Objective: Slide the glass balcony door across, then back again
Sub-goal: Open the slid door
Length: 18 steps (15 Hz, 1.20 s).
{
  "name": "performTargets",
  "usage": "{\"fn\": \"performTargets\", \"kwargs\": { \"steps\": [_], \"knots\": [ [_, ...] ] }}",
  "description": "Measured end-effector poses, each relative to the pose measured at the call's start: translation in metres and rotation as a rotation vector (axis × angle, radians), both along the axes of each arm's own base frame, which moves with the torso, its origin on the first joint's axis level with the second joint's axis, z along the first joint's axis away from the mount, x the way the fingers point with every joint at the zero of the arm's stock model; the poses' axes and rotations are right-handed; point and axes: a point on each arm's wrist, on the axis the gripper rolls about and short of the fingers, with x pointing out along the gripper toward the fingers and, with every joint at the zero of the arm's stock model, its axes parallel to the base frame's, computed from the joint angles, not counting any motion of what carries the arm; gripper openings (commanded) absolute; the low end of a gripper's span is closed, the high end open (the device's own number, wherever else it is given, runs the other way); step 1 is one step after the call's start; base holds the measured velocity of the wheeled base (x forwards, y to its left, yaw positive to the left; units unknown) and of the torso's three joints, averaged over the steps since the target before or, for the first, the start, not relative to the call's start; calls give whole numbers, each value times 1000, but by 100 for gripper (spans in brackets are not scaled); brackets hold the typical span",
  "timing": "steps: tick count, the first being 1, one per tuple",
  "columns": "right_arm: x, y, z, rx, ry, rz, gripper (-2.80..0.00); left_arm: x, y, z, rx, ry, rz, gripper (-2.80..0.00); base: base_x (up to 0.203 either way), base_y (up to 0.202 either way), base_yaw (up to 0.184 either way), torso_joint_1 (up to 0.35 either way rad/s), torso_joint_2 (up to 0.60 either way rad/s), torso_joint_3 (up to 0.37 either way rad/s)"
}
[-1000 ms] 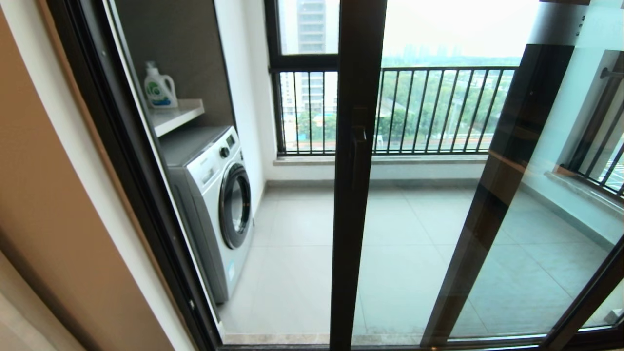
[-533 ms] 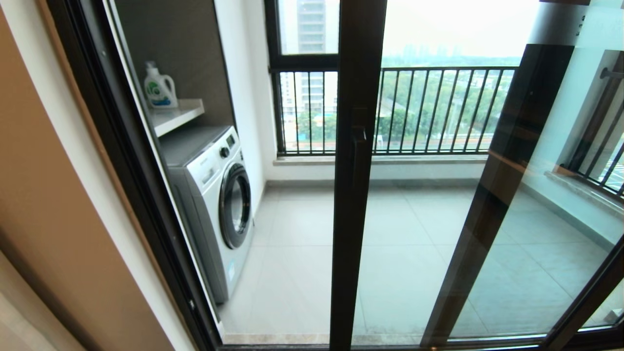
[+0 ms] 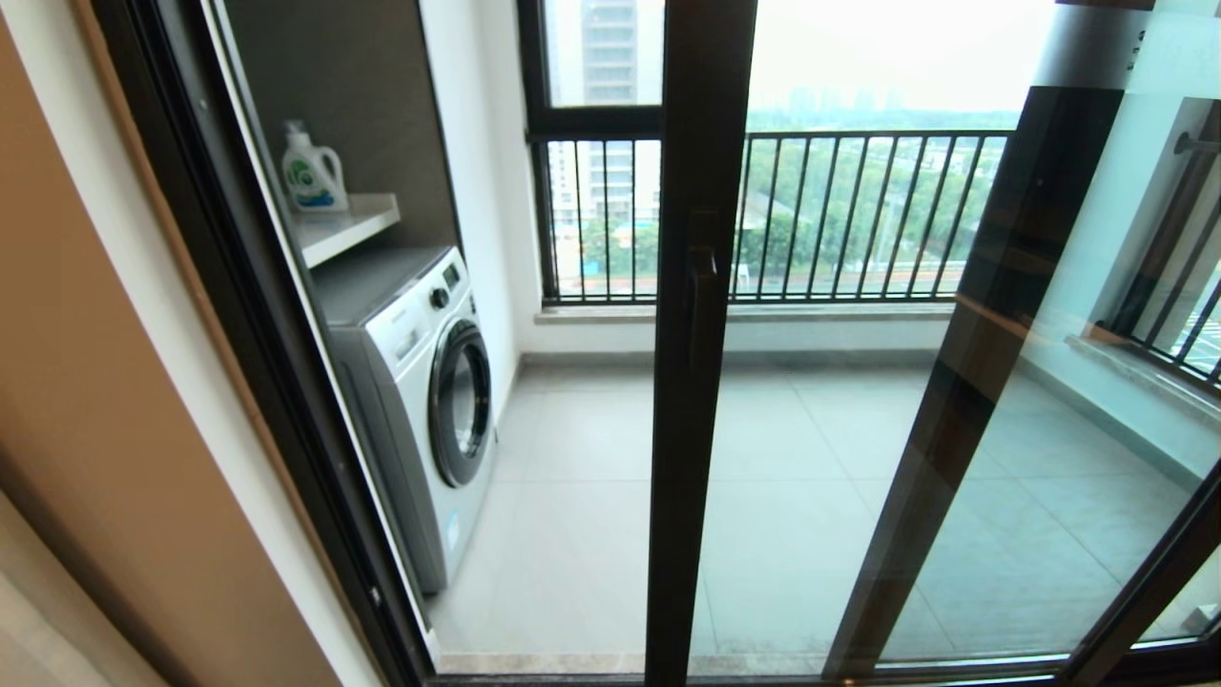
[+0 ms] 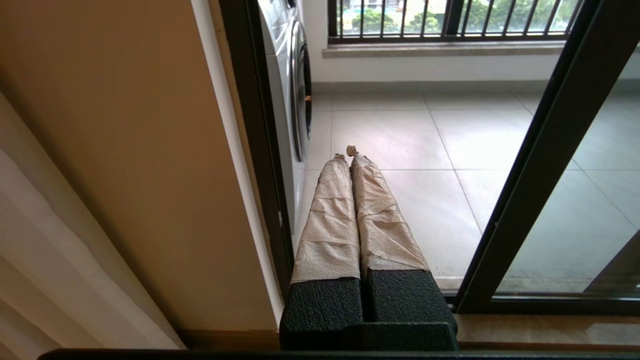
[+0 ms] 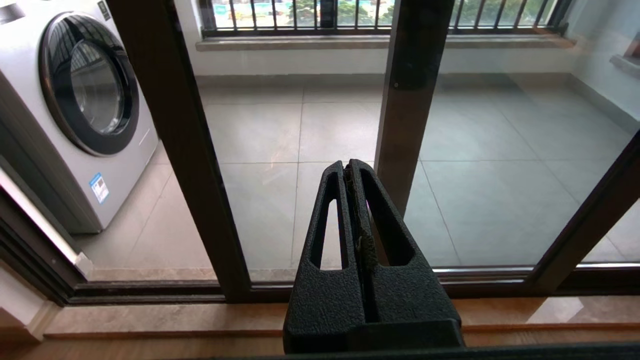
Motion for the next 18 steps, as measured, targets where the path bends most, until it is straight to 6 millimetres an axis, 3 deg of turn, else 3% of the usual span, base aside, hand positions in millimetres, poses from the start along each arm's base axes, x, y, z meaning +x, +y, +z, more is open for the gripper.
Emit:
{"fn": "performTargets", "kwargs": {
  "steps": [5, 10, 13, 16, 18],
  "knots": [
    [-1, 1, 4, -53, -23, 44, -280, 0, 0, 0, 0, 0, 0, -280, 0, 0, 0, 0, 0, 0],
    [2, 5, 74, 22, -75, 230, -280, 0, 0, 0, 0, 0, 0, -280, 0, 0, 0, 0, 0, 0],
    [32, 9, 121, 80, -77, 426, -280, 0, 0, 0, 0, 0, 0, -280, 0, 0, 0, 0, 0, 0],
    [88, 17, 163, 108, -60, 611, -280, 0, 0, 0, -1, 0, 0, -280, 0, 0, 0, 0, 0, 0],
    [128, 34, 191, 125, -55, 721, -280, 0, 0, 0, -1, 0, 0, -280, 0, 0, 0, 0, 0, 0]
  ]
}}
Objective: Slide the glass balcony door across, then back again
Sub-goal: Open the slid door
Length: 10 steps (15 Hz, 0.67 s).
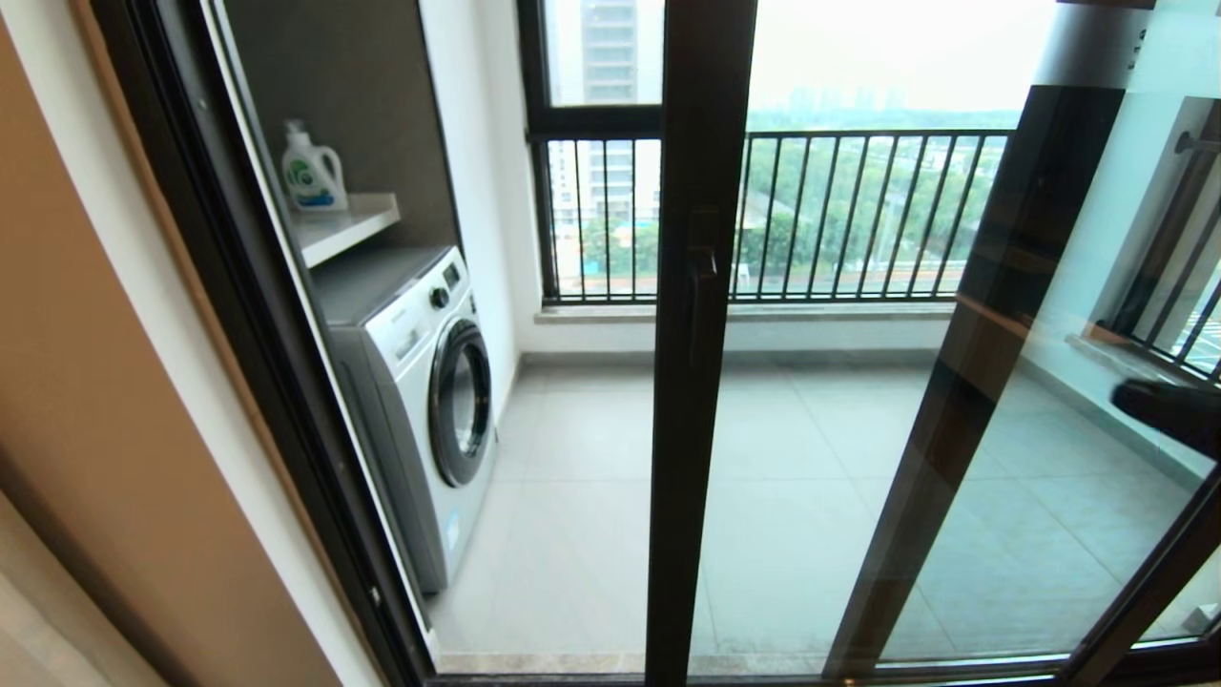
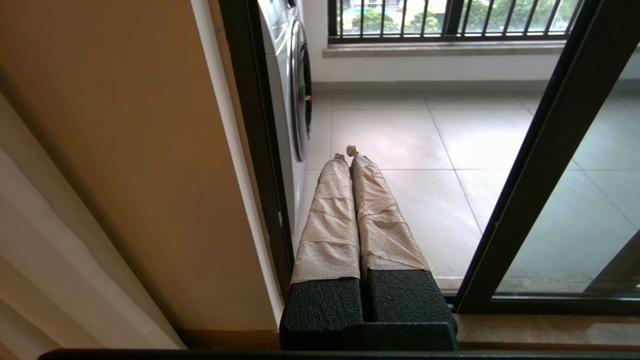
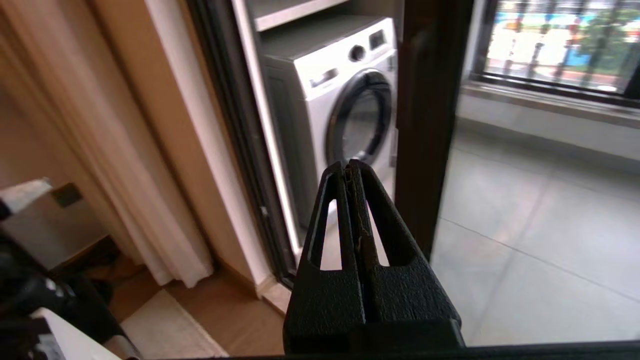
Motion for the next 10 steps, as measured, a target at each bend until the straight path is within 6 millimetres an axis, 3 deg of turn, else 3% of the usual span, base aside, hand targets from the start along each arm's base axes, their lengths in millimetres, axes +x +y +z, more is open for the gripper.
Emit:
{"fn": "performTargets", "kwargs": {
  "steps": [2, 5, 10],
  "knots": [
    [36, 33, 19, 9, 17, 51, -280, 0, 0, 0, 1, 0, 0, -280, 0, 0, 0, 0, 0, 0],
    [75, 89, 28, 21, 38, -29, -280, 0, 0, 0, 0, 0, 0, -280, 0, 0, 0, 0, 0, 0],
    [130, 144, 18, -25, 65, -167, -280, 0, 0, 0, 1, 0, 0, -280, 0, 0, 0, 0, 0, 0]
  ]
}}
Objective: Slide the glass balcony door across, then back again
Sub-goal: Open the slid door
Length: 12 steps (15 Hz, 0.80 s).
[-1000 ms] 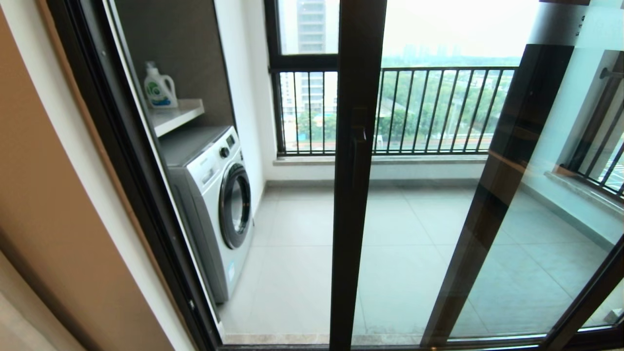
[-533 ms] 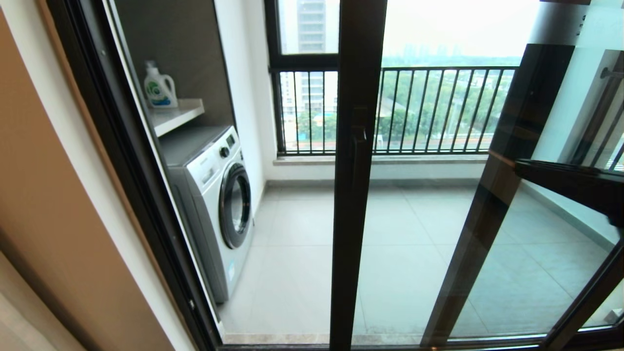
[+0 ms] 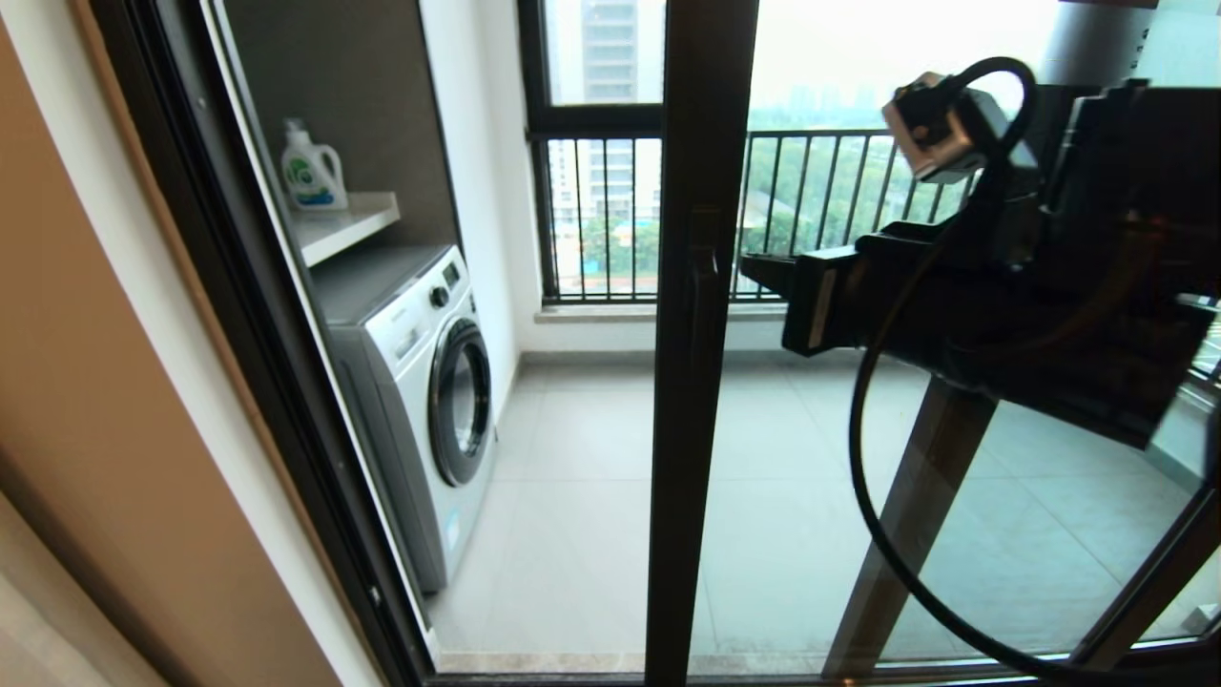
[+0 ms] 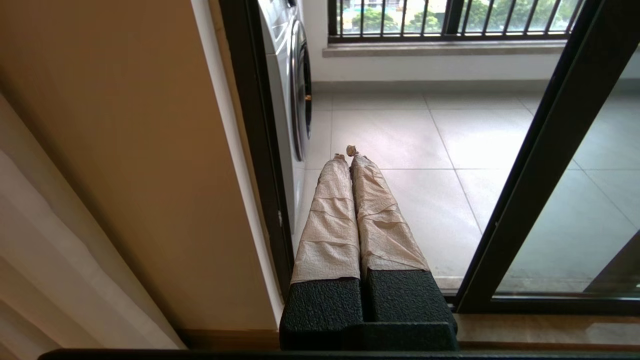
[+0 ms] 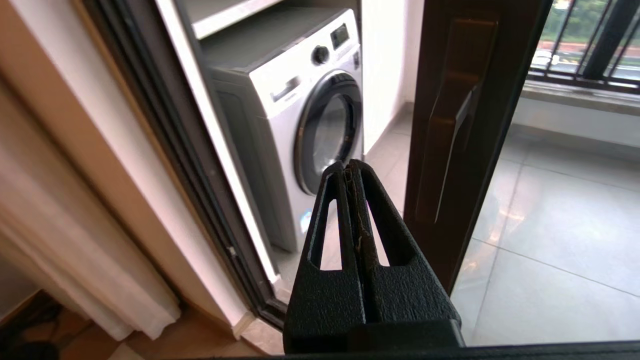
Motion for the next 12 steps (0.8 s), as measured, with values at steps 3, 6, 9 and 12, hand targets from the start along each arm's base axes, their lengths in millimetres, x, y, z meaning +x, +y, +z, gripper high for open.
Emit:
{"fn": "performTargets", "kwargs": {
  "steps": [3, 6, 9, 12],
  "knots": [
    [28, 22, -17, -15, 3, -64, -280, 0, 0, 0, 0, 0, 0, -280, 0, 0, 0, 0, 0, 0],
    [52, 38, -33, 12, -32, -165, -280, 0, 0, 0, 0, 0, 0, -280, 0, 0, 0, 0, 0, 0],
    [66, 46, -42, 7, -24, -193, -280, 0, 0, 0, 0, 0, 0, -280, 0, 0, 0, 0, 0, 0],
    [77, 52, -49, 0, -17, -204, -280, 0, 0, 0, 0, 0, 0, -280, 0, 0, 0, 0, 0, 0]
  ]
}}
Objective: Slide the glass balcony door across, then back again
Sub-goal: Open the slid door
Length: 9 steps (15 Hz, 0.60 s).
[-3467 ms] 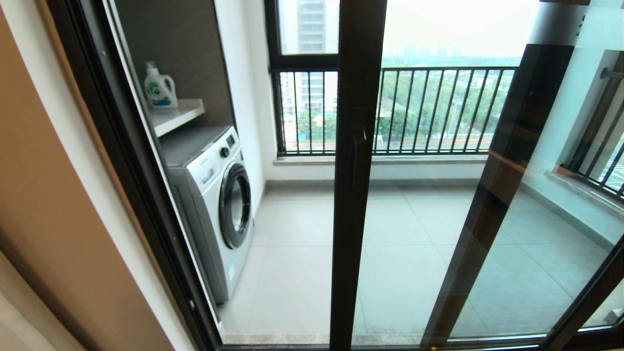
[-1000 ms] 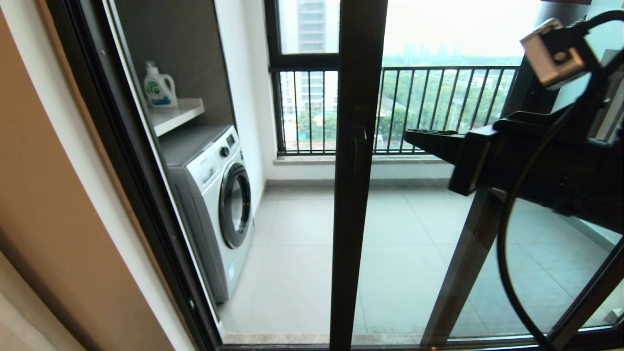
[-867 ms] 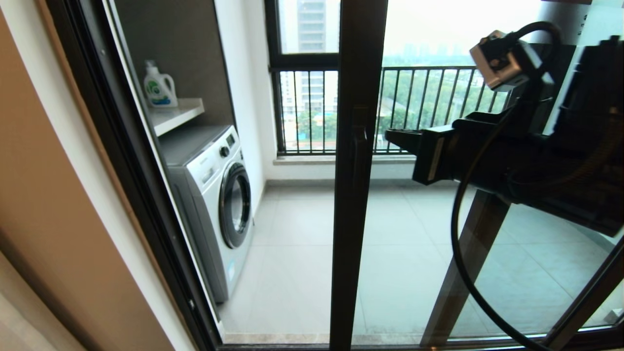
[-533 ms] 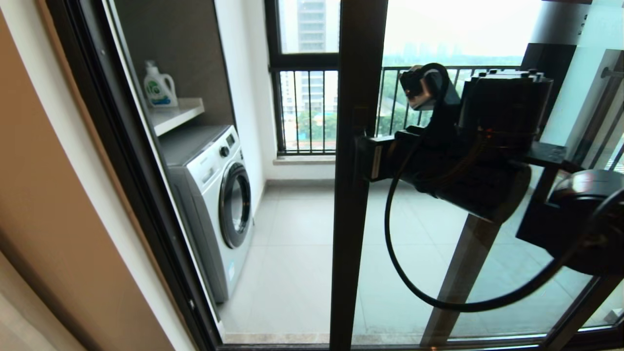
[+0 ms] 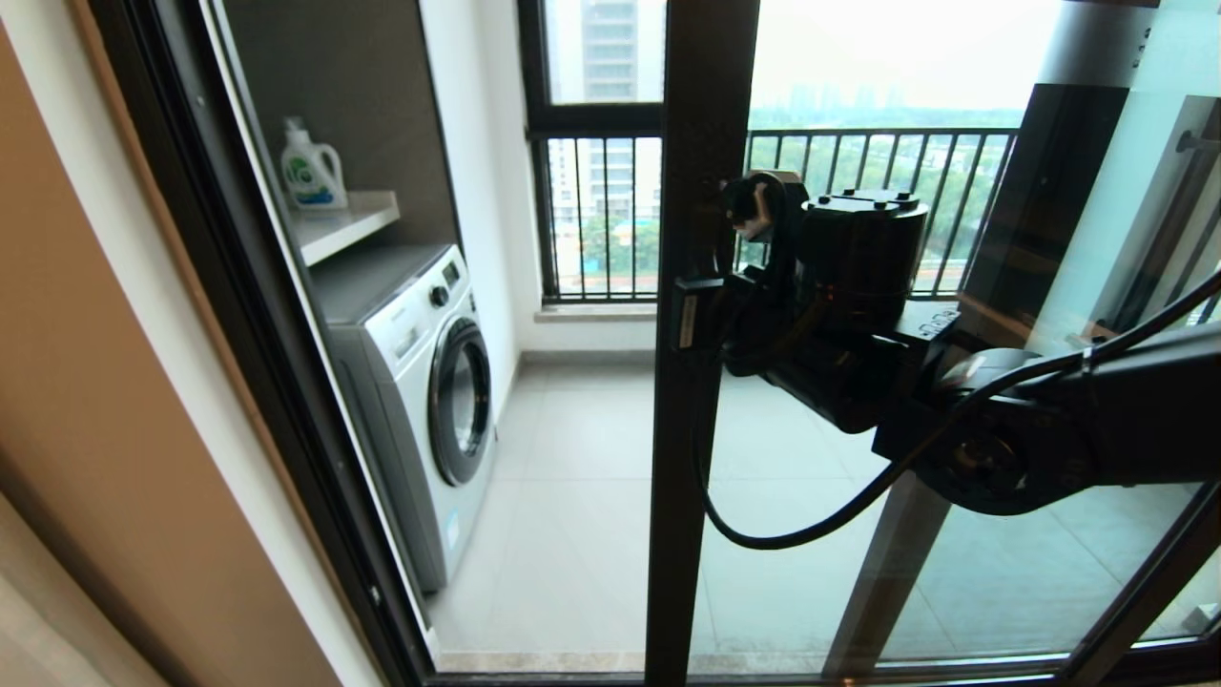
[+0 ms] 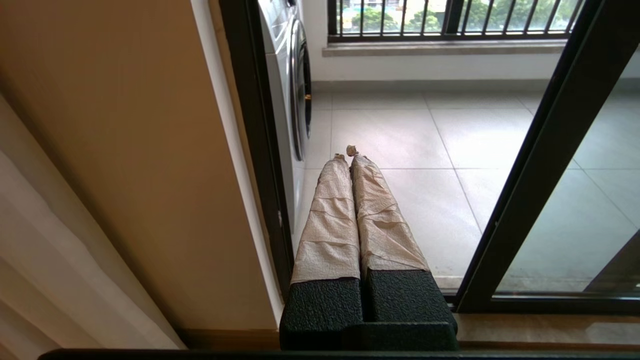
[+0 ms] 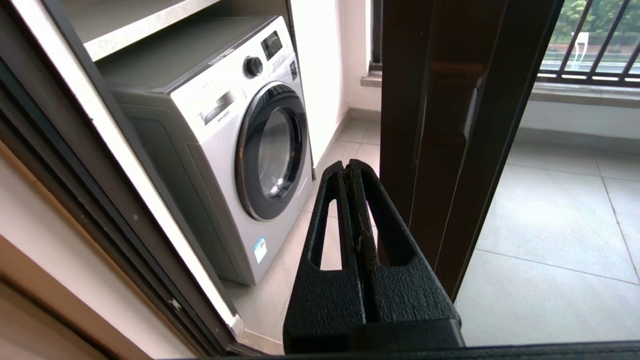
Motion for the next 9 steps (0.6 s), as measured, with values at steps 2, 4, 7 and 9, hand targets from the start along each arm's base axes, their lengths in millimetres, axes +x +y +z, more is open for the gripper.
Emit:
{"fn": "performTargets", "kwargs": {
  "steps": [2, 4, 7, 9],
  "knots": [
    [9, 5, 0, 9, -11, -30, -280, 0, 0, 0, 0, 0, 0, -280, 0, 0, 0, 0, 0, 0],
    [17, 8, -1, 11, -18, -54, -280, 0, 0, 0, 0, 0, 0, -280, 0, 0, 0, 0, 0, 0],
    [24, 7, -7, 0, -4, -69, -280, 0, 0, 0, 0, 0, 0, -280, 0, 0, 0, 0, 0, 0],
    [30, 3, -12, -10, 7, -85, -280, 0, 0, 0, 0, 0, 0, -280, 0, 0, 0, 0, 0, 0]
  ]
}}
